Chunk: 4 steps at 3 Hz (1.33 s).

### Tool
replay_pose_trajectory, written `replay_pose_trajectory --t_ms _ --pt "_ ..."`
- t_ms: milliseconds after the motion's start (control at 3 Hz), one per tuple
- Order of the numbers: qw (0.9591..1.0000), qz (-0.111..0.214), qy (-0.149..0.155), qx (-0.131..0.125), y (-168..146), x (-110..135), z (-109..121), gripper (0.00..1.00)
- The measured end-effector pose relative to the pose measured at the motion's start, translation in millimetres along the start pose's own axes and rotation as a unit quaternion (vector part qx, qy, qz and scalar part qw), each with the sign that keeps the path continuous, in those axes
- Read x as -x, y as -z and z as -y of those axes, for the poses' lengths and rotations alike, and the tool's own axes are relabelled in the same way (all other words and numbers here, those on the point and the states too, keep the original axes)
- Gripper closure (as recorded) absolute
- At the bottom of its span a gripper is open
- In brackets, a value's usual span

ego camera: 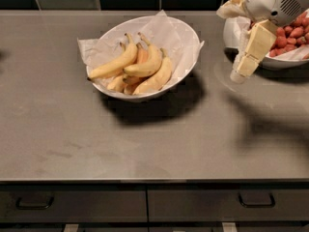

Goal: Pick banana from white bowl

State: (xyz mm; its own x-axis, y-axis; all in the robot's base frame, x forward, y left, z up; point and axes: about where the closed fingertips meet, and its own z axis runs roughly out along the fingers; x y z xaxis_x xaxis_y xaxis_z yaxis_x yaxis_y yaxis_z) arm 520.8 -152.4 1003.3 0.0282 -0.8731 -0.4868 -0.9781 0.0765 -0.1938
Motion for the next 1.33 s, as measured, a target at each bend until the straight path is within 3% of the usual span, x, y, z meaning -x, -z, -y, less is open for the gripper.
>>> replay_pose_trajectory --t_ms 333,667,1000,1333 --pt "0.9998 0.008 0.002 -0.017 21 3 -12 0.00" --pt "0.9997 0.010 0.003 -0.022 21 5 -9 0.00" --pt "0.9994 0.024 0.010 -0.023 16 12 -4 0.00" --pt "0.9982 0.046 0.039 -0.008 -4 35 6 0.00"
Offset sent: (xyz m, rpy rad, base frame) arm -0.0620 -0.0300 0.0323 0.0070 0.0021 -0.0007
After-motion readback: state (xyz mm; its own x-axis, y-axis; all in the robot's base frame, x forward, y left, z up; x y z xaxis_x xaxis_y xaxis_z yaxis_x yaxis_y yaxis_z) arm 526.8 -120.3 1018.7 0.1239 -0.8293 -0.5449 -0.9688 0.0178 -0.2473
